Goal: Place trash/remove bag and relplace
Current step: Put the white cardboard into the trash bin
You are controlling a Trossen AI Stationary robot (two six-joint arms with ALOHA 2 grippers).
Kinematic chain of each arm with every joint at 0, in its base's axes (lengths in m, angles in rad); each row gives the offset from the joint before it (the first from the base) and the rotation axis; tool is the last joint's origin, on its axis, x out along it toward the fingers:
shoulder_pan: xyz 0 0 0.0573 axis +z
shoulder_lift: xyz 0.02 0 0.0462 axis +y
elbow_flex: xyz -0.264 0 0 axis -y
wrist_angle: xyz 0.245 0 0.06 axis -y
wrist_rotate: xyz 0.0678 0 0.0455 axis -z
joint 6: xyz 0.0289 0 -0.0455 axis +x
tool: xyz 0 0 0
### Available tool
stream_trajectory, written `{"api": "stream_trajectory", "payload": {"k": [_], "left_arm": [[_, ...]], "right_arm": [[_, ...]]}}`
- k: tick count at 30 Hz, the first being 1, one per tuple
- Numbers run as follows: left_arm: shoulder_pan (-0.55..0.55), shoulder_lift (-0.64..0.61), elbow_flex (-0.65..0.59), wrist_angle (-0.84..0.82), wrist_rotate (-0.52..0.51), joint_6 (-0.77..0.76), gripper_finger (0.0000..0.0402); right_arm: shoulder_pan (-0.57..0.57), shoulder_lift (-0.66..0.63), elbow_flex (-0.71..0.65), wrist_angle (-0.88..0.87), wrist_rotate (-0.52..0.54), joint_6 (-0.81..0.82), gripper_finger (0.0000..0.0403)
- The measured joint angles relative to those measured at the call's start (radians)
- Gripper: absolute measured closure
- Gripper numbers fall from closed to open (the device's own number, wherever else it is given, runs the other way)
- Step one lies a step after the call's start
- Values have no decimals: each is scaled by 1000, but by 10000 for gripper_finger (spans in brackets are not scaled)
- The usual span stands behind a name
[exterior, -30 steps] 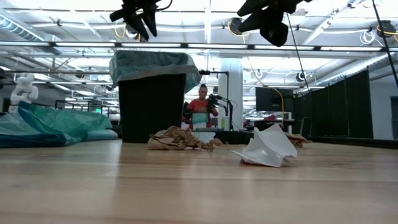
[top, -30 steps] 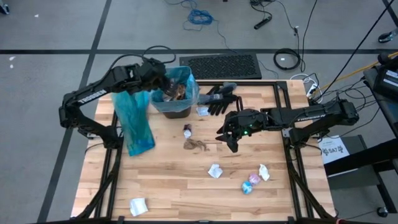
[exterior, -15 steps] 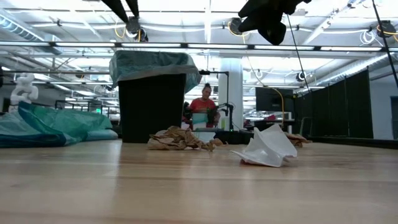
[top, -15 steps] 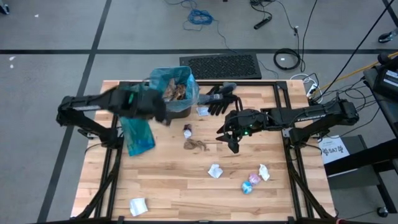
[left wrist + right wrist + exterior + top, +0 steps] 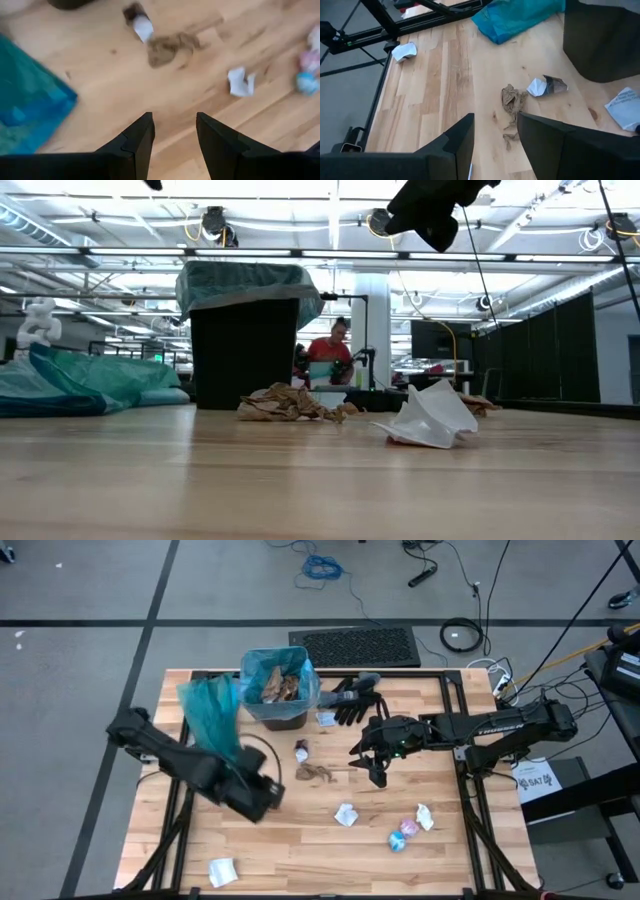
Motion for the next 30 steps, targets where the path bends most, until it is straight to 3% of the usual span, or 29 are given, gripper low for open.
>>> {"api": "stream_trajectory", "payload": {"k": [5, 8, 15, 17, 23, 30], "left_arm": [[-14, 154, 0, 69, 96, -22, 251], [-7, 235, 0, 51, 238, -84, 251], [-8, 364, 0, 67, 524, -46, 251], [-8, 382, -1, 67, 528, -26, 251], [-46, 380, -1, 118, 401, -86, 251], [-163, 377, -1, 116, 380, -180, 251]], "right_arm": [[0, 0, 0, 0, 0, -14, 261], [0, 0, 0, 0, -4, -14, 261], [0, 0, 0, 0, -12, -10, 261], [0, 0, 0, 0, -30, 5, 261], [0, 0, 0, 0, -32, 41, 261], [0, 0, 0, -3, -32, 73, 261]]}}
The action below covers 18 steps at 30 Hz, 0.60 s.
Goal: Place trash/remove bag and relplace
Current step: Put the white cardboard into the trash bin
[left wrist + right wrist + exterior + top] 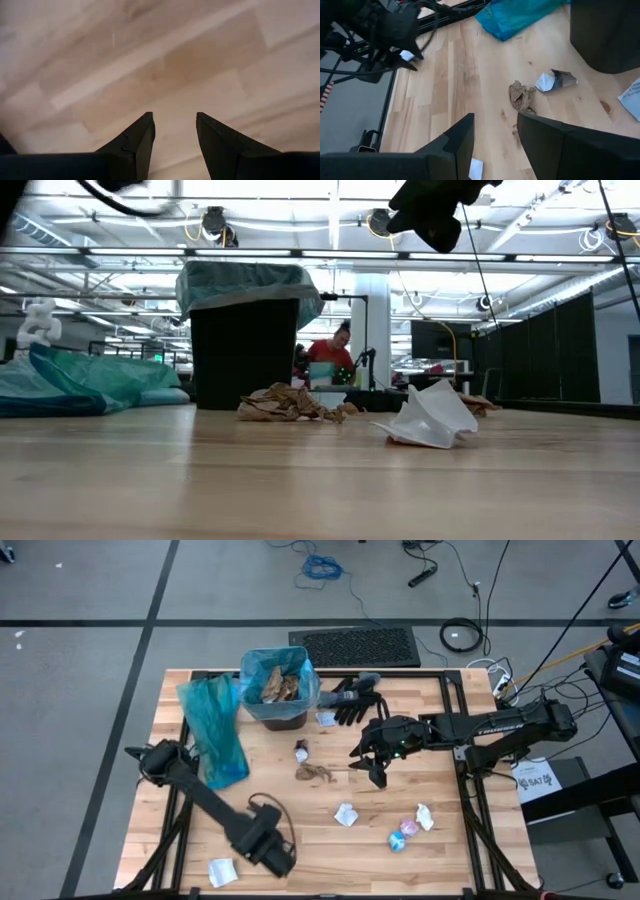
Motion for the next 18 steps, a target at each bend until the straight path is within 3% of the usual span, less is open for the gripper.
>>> {"api": "stream_trajectory", "payload": {"k": [9, 14, 18], "left_arm": [[-144, 0, 0, -8, -10, -321, 251], [-170, 0, 0, 14, 97, -510, 251], [-170, 0, 0, 30, 137, -526, 251]], "right_arm": [[0, 0, 0, 1, 1, 9, 261], [0, 0, 0, 6, 1, 9, 261], [0, 0, 0, 6, 2, 10, 261]]}}
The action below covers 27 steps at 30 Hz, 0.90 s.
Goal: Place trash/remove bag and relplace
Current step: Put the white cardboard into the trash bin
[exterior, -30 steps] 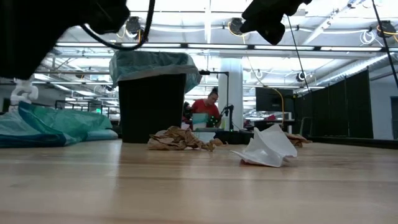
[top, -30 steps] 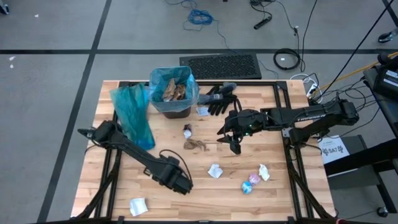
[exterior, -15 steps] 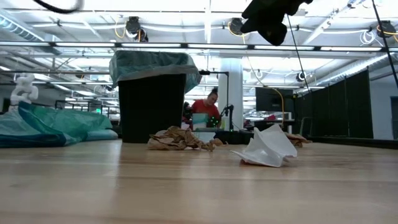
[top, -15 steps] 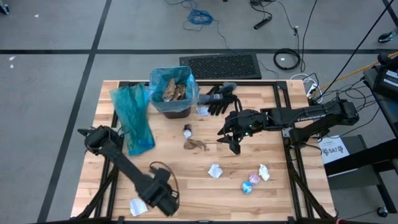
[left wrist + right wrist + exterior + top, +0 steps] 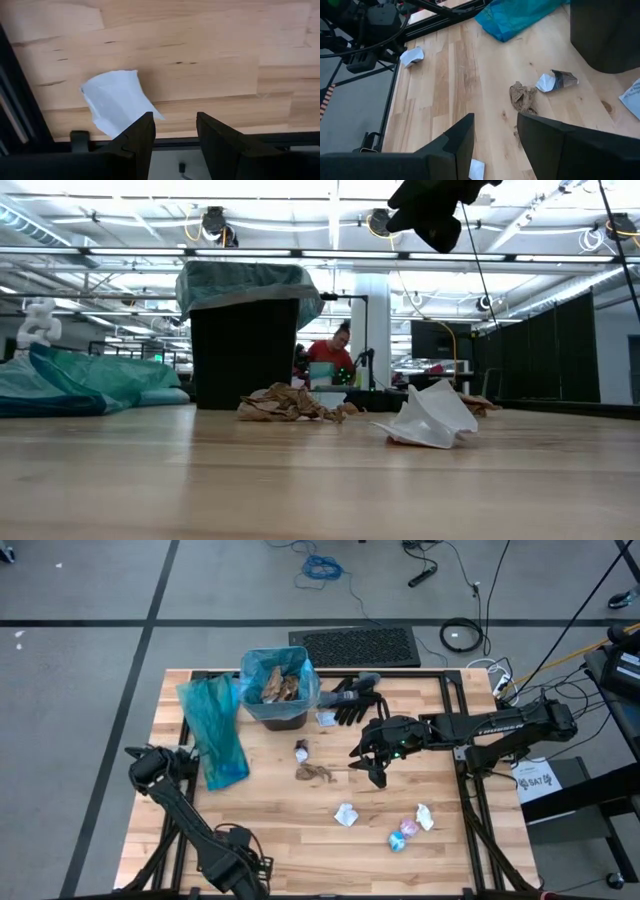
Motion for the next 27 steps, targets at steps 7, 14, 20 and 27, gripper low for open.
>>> {"api": "stream_trajectory", "payload": {"k": [7, 14, 20, 27], "left_arm": [[-1, 70, 0, 11, 98, -25, 251], [-5, 130, 0, 33, 171, -46, 251], [12, 166, 0, 8, 159, -41, 251], [14, 215, 0, -55, 244, -35, 253]], "right_arm": [[0, 0, 0, 0, 0, 0, 261], [0, 0, 0, -1, 0, -7, 261], [0, 0, 0, -2, 0, -26, 261], [0, 0, 0, -2, 0, -30, 261]]}}
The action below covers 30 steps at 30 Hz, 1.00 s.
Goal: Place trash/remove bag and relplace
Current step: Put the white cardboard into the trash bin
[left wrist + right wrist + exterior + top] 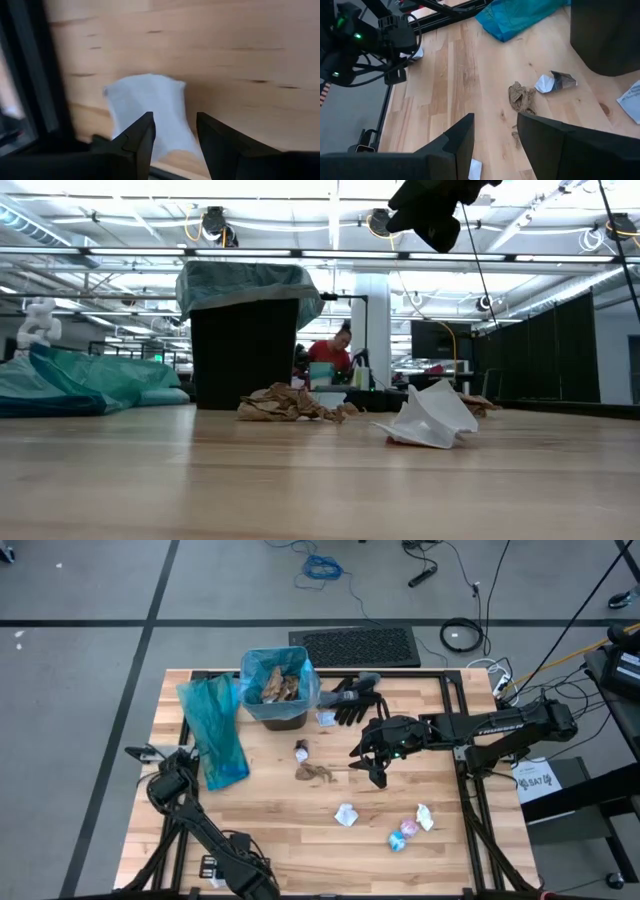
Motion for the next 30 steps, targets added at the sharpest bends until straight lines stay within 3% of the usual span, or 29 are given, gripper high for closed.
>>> {"api": "stream_trajectory", "payload": {"k": [4, 8, 13, 21, 23, 27, 30], "left_arm": [[-4, 14, 0, 9, 55, 12, 286], [-5, -2, 0, 64, 30, 36, 379], [-5, -71, 0, 59, -75, 40, 397], [36, -306, 0, -194, -438, 109, 399], [65, -383, 0, -276, -569, 120, 400], [141, -547, -15, -286, -910, 225, 400], [226, -646, -14, -283, -1078, 351, 401]], "right_arm": [[0, 0, 0, -1, -1, 0, 261], [0, 0, 0, -1, -2, -13, 261], [0, 0, 0, 0, -2, -15, 261], [0, 0, 0, 1, -3, -18, 261], [0, 0, 0, 1, -3, -14, 261], [0, 0, 0, 0, 6, 4, 261], [0, 0, 0, 0, 8, 9, 261]]}}
